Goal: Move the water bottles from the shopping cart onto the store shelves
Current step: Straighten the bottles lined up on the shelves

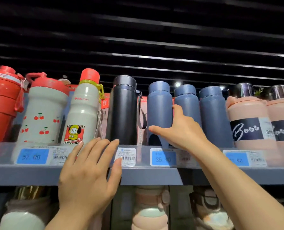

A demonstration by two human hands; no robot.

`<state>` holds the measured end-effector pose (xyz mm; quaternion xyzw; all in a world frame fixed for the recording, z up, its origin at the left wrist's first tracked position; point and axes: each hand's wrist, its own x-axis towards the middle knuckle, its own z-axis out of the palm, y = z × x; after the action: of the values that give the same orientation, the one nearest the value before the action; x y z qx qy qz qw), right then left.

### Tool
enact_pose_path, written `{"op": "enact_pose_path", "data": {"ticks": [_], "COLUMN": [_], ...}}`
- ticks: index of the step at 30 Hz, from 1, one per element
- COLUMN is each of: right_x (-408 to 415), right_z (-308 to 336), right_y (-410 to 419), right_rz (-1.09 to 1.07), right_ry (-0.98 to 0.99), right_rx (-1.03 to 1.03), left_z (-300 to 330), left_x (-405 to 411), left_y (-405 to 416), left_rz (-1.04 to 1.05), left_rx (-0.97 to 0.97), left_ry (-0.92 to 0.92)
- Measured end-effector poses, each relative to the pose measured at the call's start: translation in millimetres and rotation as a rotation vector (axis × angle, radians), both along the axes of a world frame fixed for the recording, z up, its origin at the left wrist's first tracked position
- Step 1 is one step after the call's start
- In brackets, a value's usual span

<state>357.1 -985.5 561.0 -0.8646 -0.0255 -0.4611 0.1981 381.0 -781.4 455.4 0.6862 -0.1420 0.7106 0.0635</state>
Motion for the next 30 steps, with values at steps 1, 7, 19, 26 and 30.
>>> {"op": "enact_pose_path", "data": {"ticks": [1,7,19,26,30], "right_x": [0,-4,3,7,2], "right_z": [-1,-11,-12,-19,-20], "right_y": [3,15,22,24,20], "right_rz": [-0.028,-0.110,0.010,-0.077,-0.029], "right_ry": [-0.006,-0.035,0.050,0.016,0.025], "right_rx": [0.014,0.091,0.178,0.123,0.086], "left_z": [0,-2,-4,-4,-4], "left_x": [0,0,4,5,5], "left_y": [-1,0,2,1,1], "left_rz": [0.001,0.000,0.000,0.006,0.006], "left_rx": [0.000,0.004,0.015,0.010,0.008], "left_ry": [0.004,-0.001,-0.040,-0.074,-0.062]}}
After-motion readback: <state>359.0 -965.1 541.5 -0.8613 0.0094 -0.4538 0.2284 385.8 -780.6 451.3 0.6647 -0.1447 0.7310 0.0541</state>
